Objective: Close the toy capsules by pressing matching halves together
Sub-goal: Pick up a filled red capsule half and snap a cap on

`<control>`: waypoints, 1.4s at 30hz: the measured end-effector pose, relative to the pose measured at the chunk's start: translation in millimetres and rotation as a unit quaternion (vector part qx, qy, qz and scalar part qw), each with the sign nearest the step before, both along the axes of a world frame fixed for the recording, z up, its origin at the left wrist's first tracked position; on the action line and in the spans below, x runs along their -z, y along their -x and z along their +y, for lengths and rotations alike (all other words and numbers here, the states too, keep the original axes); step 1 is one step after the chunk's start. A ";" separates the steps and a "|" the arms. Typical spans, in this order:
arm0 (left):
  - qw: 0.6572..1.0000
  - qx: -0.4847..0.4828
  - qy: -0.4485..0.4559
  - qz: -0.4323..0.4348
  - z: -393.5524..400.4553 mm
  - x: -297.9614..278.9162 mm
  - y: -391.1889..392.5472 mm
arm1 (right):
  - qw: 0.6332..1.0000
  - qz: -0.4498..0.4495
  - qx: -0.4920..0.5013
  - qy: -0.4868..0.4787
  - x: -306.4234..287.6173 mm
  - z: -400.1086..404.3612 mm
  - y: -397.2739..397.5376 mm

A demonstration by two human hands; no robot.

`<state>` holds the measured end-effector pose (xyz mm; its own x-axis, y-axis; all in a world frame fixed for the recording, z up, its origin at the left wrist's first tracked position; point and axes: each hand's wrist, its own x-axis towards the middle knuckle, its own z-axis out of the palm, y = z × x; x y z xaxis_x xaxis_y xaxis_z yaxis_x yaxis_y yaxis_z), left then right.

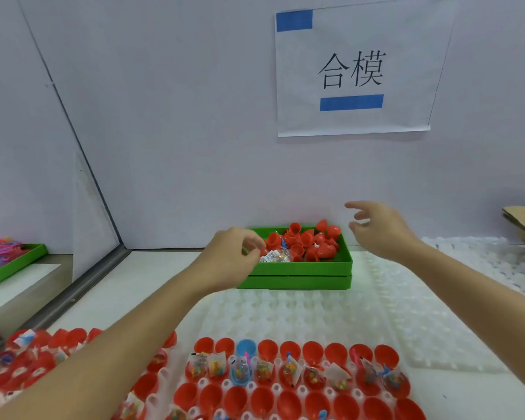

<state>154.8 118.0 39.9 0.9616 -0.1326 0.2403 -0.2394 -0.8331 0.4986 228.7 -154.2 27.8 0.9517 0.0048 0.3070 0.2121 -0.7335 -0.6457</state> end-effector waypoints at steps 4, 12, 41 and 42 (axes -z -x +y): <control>0.991 0.039 -0.098 0.085 12.4 0.3 27.6 | 0.996 -0.074 0.006 -0.055 26.3 -20.8 60.2; 0.969 -0.081 -0.152 0.179 41.5 14.3 58.0 | 0.973 -0.214 0.057 -0.059 106.2 -47.0 148.6; 0.962 -0.088 -0.199 0.165 48.3 33.5 66.2 | 0.979 -0.197 0.055 -0.010 132.0 -59.6 146.5; 0.962 -0.089 -0.200 0.165 48.1 31.4 65.8 | 0.979 -0.196 0.053 -0.013 131.3 -59.7 147.0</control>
<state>89.0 166.1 8.5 0.9927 0.0221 -0.1190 0.0404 -0.9873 0.1534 81.7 -213.9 -103.5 0.7552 -0.0999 0.6478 0.3709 -0.7497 -0.5480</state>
